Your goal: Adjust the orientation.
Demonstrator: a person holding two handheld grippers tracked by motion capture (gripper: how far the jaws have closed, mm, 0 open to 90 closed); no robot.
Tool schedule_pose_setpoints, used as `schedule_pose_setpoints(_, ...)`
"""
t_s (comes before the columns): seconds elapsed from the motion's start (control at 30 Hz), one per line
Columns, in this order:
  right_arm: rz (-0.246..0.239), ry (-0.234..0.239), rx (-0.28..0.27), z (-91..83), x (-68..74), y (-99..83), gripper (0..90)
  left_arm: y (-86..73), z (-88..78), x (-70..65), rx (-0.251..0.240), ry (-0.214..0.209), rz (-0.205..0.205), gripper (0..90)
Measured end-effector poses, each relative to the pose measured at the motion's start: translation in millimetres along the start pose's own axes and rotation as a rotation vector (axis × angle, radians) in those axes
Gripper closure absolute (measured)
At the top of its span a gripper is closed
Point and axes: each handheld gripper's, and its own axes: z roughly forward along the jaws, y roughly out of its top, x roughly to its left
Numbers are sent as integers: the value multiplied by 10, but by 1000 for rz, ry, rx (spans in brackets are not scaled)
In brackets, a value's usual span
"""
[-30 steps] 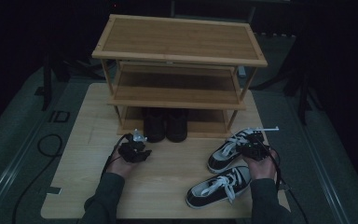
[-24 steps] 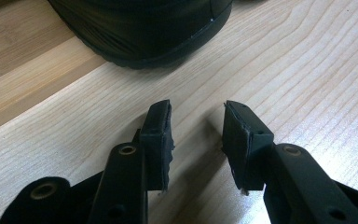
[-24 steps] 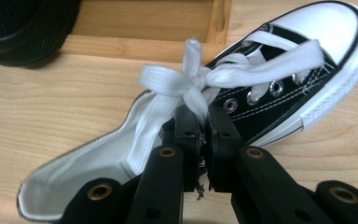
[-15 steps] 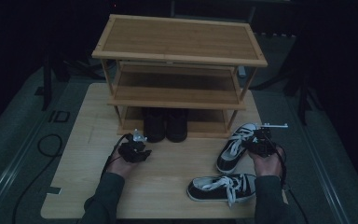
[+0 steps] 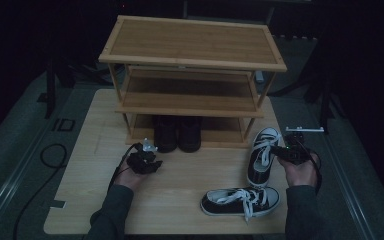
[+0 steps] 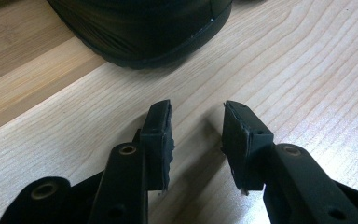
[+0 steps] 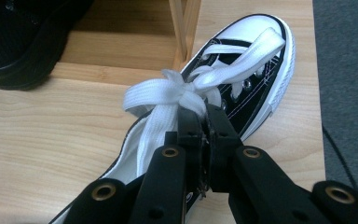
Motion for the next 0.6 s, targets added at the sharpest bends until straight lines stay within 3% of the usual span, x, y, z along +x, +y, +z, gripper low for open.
schedule_pose_setpoints(0.4,-21,-6,-12,-144,-107,-4,868,-5,0,-1,-4,1,-2,629)
schedule_pose_setpoints(0.6,-50,23,-11,-209,-124,-34,868,-5,0,-2,-4,1,-2,629)
